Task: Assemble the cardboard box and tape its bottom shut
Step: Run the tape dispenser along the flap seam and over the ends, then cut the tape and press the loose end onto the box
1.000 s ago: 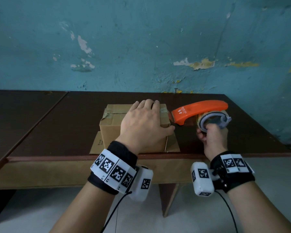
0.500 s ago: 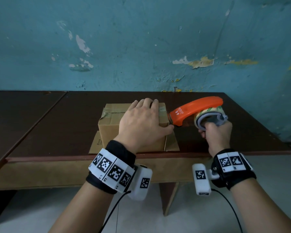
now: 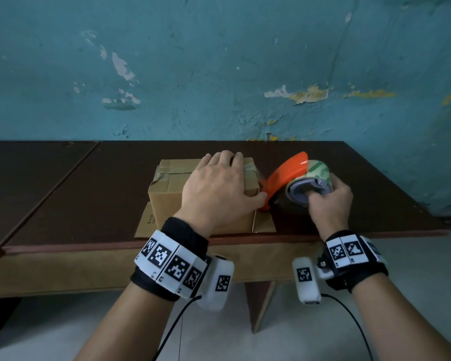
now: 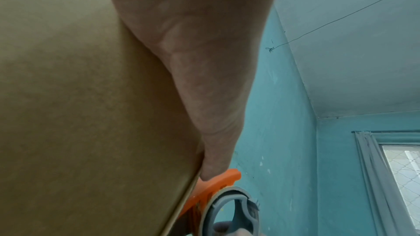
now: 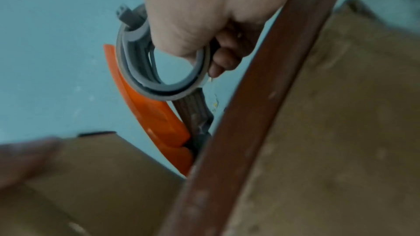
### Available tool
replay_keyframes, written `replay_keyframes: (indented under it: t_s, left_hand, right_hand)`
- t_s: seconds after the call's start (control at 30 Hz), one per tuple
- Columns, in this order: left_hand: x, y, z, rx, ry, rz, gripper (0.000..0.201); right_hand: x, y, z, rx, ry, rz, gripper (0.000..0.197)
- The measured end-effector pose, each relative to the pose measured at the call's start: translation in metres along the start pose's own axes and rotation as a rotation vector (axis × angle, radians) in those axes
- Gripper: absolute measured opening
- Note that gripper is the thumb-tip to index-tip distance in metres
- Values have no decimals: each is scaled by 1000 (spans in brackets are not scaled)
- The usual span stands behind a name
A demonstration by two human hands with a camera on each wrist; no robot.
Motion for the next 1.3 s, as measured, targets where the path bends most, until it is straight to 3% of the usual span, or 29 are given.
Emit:
replay_keyframes:
  t_s: [0.57, 0.73, 1.0, 1.1, 1.17, 1.3]
  left_hand:
    - [2, -1, 1, -21, 17, 6, 101]
    - [2, -1, 2, -10, 15, 11, 99]
    - [1, 0, 2, -12, 23, 4, 99]
    - [1, 0, 2, -10, 25, 1, 98]
    - [0, 0, 2, -13, 24, 1, 97]
    - [1, 0, 2, -20, 27, 2, 97]
  right_hand:
    - [-1, 14, 13, -179, 257, 290, 18]
    - [-12, 33, -7, -330, 391, 387, 10]
    - [-13, 35, -30, -127, 372, 426, 29]
    - [-12, 38, -31, -69, 282, 434, 46]
    - [-12, 40, -31, -72, 206, 427, 57]
    - [-13, 41, -30, -101, 72, 444, 53]
Point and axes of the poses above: each hand's wrist, its own y-axis towards the middle knuckle, its own z-axis out of the palm, x = y × z, the point moved 1 cm from there along y, towards the middle knuckle, and after that the axes turned 7 degrees about x, right-handed, at the moved point
